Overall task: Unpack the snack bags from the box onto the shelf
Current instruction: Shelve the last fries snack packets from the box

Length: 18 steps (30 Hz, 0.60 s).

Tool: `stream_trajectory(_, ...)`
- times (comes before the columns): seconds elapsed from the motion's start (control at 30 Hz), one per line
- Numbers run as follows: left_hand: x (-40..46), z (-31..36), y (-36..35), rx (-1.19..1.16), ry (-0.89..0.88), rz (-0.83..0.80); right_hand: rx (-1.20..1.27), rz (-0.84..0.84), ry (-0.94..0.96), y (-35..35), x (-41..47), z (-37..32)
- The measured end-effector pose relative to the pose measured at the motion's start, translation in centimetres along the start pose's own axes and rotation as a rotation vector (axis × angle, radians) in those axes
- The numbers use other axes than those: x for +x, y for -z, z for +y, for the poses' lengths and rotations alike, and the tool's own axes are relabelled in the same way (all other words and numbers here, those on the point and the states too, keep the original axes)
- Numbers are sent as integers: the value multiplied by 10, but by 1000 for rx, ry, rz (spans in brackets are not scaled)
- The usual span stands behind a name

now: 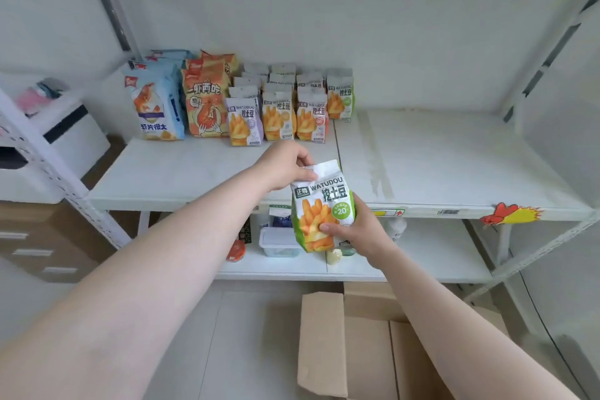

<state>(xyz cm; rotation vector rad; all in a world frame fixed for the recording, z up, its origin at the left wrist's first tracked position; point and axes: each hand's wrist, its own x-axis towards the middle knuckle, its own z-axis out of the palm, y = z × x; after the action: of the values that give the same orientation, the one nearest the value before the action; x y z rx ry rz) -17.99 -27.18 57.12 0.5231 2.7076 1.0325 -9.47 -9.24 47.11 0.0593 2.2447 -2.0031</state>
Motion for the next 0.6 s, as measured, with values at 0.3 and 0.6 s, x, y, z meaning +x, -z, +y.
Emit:
stream_trajectory(0.3, 65, -19, 63, 142, -198, 72, -68, 203, 34, -36, 73, -35)
stream_trajectory(0.6, 145, -12, 54, 167, -222, 63, -122, 292, 28, 5, 141, -34)
